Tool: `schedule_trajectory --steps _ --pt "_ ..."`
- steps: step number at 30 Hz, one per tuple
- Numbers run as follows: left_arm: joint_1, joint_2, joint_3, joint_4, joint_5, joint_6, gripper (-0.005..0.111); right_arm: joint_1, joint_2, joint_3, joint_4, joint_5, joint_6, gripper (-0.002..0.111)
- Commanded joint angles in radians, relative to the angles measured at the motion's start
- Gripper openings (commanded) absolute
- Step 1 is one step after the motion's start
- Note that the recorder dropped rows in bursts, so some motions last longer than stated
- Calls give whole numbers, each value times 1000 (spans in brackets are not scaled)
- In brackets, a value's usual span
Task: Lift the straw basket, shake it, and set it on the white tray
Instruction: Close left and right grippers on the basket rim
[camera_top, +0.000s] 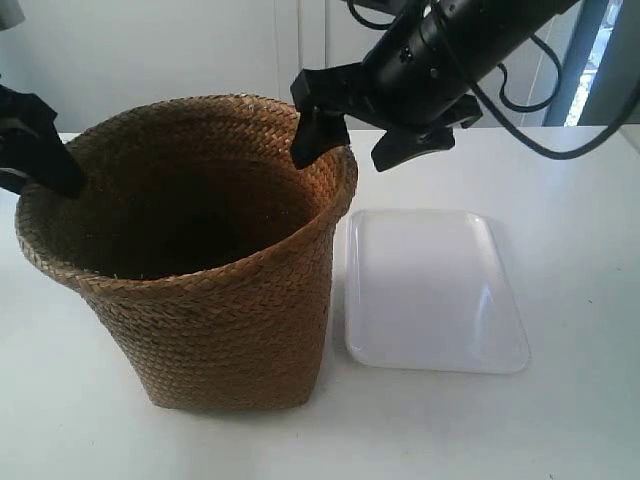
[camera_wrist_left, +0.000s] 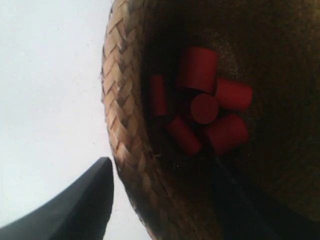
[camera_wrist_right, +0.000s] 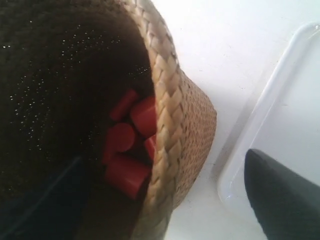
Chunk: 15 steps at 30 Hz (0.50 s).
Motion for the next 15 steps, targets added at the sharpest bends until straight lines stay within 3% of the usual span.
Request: schedule_trajectory --steps 1,15 --pt "3 39 6 -19 31 16 61 0 31 -4 -21 -6 22 79" --pt "3 89 6 -39 31 17 61 0 96 -4 -18 -7 22 79"
